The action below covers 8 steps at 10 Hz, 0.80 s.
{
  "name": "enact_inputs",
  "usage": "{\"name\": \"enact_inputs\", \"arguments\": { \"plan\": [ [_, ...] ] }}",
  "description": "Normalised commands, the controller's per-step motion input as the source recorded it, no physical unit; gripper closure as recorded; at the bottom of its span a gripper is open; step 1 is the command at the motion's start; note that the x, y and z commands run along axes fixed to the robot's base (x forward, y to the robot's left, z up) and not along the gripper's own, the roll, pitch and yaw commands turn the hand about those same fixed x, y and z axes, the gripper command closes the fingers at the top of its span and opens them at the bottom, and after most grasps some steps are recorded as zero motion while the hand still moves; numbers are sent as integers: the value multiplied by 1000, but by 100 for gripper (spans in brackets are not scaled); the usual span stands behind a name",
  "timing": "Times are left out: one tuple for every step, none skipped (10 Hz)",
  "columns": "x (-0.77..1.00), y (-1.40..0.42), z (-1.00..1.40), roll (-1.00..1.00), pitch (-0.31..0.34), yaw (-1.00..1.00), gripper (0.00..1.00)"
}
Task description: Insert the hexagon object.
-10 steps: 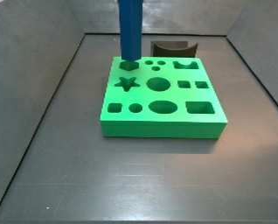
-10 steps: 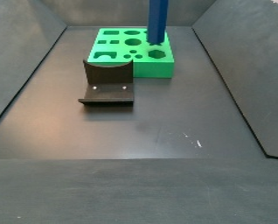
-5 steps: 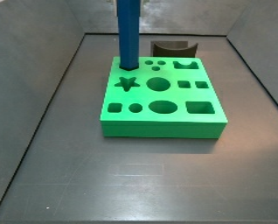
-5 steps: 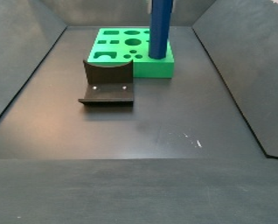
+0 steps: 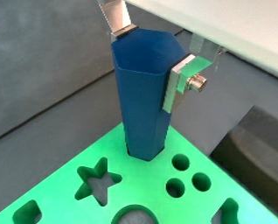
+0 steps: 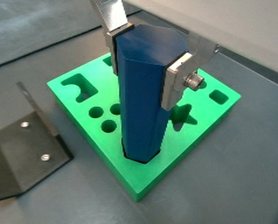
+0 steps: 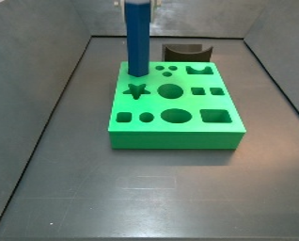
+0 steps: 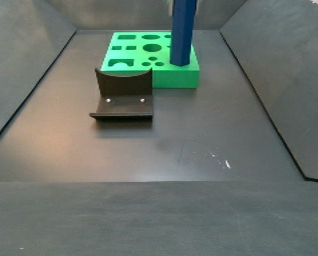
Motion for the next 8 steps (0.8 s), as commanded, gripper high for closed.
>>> {"name": "enact_inputs", "arguments": {
  "plan": [
    [0,-126,-397,-103,-104,0,100],
    [0,-60,-460,-113,-123,-54,100],
    [9,-37,-474,-80,-116,-74,100],
    [71,-49,-483,-9,-79,-77,100],
    [80,-20,-431,0,-54,-69,100],
    [63,0,-317,0,-36,0,100],
    [74,69,0,-60,0,-20,100],
    [31,0,0,0,20,0,100]
  ]
}}
